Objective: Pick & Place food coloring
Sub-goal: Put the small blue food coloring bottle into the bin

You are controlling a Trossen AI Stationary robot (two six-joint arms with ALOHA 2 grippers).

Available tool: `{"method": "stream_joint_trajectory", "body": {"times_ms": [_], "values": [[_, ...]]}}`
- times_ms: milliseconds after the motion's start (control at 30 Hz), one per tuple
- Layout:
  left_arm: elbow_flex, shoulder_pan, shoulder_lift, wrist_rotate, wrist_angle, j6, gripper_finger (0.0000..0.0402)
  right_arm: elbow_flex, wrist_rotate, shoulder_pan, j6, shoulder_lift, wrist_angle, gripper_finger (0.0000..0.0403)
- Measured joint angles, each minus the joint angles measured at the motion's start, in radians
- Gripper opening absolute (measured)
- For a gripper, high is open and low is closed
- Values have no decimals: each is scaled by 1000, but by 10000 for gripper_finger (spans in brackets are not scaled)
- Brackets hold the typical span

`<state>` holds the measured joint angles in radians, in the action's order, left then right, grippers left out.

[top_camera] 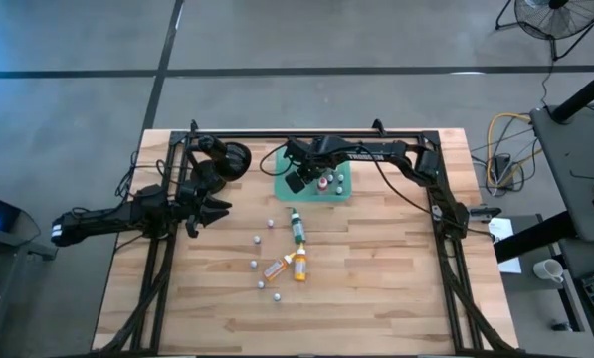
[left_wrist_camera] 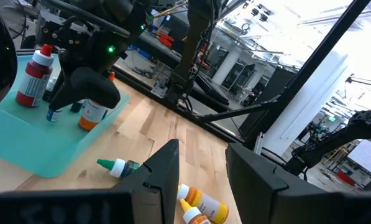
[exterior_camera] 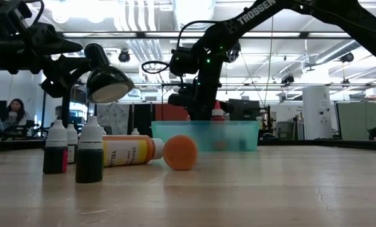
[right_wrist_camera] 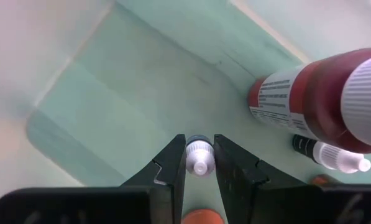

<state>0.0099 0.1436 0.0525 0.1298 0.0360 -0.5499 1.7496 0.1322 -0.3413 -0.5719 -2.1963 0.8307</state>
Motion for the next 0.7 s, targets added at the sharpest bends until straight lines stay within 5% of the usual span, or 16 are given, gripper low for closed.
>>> {"method": "stream_joint_trajectory", "body": {"times_ms": [700], "values": [[0,-1,0,0,0,0,106,0,-2,3,113,0,-1,82]]}}
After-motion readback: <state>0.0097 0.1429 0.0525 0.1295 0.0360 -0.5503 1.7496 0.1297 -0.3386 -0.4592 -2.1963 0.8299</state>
